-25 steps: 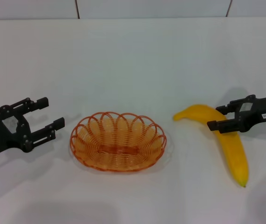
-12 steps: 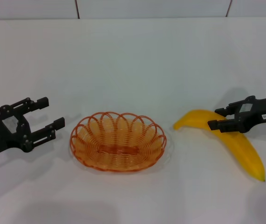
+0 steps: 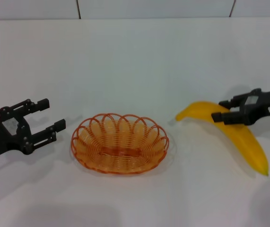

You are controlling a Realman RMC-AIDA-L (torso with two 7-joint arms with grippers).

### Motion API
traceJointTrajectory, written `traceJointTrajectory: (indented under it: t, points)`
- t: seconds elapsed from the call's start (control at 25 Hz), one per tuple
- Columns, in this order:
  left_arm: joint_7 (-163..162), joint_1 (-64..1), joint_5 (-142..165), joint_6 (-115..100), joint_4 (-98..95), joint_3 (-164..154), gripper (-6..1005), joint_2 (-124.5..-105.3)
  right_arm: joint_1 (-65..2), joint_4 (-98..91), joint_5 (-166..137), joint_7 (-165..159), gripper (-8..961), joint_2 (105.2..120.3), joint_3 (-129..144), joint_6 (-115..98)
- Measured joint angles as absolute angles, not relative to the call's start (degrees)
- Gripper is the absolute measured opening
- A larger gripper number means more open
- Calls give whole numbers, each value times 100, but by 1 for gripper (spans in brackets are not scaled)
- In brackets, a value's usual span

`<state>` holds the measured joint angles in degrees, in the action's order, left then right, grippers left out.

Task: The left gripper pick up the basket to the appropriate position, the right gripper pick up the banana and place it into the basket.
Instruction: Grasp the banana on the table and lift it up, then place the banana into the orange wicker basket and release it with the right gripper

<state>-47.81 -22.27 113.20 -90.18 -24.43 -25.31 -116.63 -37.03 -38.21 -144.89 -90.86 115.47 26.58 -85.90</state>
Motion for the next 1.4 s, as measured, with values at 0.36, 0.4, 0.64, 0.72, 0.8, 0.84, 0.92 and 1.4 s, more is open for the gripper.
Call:
traceJointTrajectory:
  t: [0.36,0.4,0.64,0.72,0.8,0.84,0.92,1.4]
  points:
    - [-4783,-2159,11329,-9174,-2448,-2454,693,-11659,-3986,-4584,-13182,-9262,500,11567,2799,-10147]
    - [-4786,-2131,11347,-9228,-2458,-2451,693,-11654,-4072,-4577,-13023,-9262,500,11575,2890,-10336]
    - [-4996,-1868,11667,-9832,-2745,-2493,693,-11548,-4309,-4389,-12234,-9284,500,11639,3933,-10545]
    - [-5208,-1811,11927,-10039,-2951,-2465,693,-11517,-4343,-4296,-12028,-9298,500,11639,4282,-10378]
    - [-5417,-1783,12156,-10170,-3124,-2447,693,-11497,-4392,-4203,-11861,-9315,500,11640,4634,-10161]
    - [-5503,-1772,12277,-10216,-3211,-2434,693,-11495,-4428,-4153,-11801,-9318,500,11642,4772,-10069]
    - [-5571,-1762,12473,-10247,-3322,-2403,692,-11491,-4521,-4018,-11639,-9324,500,11644,5086,-9828]
    - [-5687,-1835,12978,-10235,-3404,-2305,692,-11472,-5135,-3112,-10632,-9414,501,11682,7329,-8087]
